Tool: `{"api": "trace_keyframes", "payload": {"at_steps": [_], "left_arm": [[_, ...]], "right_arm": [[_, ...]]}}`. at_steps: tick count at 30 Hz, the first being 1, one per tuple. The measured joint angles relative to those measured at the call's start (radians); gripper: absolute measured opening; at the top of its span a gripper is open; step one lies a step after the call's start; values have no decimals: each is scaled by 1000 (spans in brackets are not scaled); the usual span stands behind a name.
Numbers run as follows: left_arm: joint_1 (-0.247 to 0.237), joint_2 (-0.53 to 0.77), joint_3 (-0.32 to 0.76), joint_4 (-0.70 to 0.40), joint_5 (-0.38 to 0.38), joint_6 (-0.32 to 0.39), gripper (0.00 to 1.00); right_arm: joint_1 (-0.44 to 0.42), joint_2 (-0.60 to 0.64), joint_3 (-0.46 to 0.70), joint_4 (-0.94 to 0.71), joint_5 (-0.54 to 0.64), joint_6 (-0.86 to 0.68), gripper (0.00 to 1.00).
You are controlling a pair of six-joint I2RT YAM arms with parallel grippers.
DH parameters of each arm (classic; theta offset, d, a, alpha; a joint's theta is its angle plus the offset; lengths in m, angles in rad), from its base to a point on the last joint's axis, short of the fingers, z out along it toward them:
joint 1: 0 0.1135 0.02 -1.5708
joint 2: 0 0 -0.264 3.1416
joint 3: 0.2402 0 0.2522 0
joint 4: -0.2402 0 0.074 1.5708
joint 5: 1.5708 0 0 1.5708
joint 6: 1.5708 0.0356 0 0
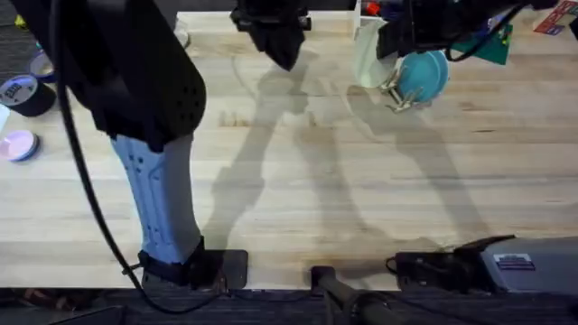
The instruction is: Pick up the plates from the table one by one and place each into a slot on the dish rack.
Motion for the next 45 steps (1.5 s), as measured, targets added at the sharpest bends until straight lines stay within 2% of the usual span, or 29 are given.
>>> {"api": "trace_keyframes", "payload": {"at_steps": [2,5,10,15,24,33,38,39,41,45], "left_arm": [[-38,-45,0,-2,-23,-1,42],[-63,-120,0,-13,-51,-3,42],[-59,-267,-3,-13,-82,-16,42],[-54,-401,-55,-13,-102,-24,42],[-54,-650,-289,-6,-140,-62,43],[-54,-982,-572,63,-158,-103,43],[-54,-1097,-654,66,-160,-115,43],[-54,-1114,-664,66,-160,-117,72],[-54,-1137,-674,66,-161,-119,204],[-54,-1167,-676,67,-161,-121,832]], "right_arm": [[0,-14,0,-26,14,-8,29],[0,-25,0,-57,28,-13,29],[-1,-25,0,-86,36,-21,31],[-1,-27,0,-88,40,-45,31],[-6,-98,0,-111,55,-115,31],[-28,-185,0,-114,151,-197,31],[-49,-226,0,-116,167,-266,30],[-57,-233,0,-116,167,-273,30],[-75,-249,0,-119,170,-293,30],[-114,-272,0,-143,175,-346,30]]}}
